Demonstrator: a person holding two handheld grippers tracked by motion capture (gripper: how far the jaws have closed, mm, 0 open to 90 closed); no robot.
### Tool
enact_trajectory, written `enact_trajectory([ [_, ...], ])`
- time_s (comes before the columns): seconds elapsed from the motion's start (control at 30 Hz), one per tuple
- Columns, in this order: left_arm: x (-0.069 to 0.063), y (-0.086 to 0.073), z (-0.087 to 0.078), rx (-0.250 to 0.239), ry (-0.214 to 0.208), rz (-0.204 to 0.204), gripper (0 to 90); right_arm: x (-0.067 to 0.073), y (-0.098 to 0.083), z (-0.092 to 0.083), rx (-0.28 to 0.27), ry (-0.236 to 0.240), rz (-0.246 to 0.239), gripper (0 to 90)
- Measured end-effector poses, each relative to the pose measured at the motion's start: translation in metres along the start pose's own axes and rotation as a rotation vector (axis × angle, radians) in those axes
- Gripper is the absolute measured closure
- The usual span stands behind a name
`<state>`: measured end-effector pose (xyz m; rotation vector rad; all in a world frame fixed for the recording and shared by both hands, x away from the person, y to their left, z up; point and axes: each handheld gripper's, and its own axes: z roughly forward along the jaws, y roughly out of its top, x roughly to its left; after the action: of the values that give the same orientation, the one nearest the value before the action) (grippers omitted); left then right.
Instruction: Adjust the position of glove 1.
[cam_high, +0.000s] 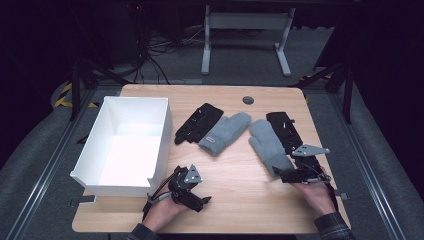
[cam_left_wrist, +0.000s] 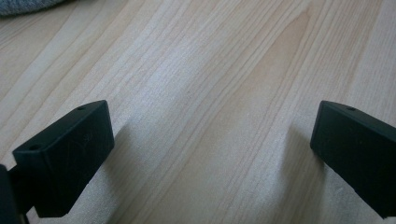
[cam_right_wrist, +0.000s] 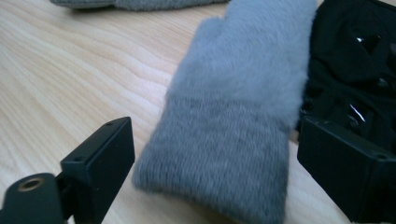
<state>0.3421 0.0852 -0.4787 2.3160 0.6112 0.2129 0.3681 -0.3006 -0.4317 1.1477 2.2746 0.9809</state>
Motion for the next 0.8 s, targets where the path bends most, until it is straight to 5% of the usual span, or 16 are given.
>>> enact_trajectory([
  [0.8, 0.000, 0.000, 0.000, -0.004, 0.008, -0.007, 0.1, -0.010, 0.040, 0.056, 0.011, -0.019, 0.008, 23.6],
])
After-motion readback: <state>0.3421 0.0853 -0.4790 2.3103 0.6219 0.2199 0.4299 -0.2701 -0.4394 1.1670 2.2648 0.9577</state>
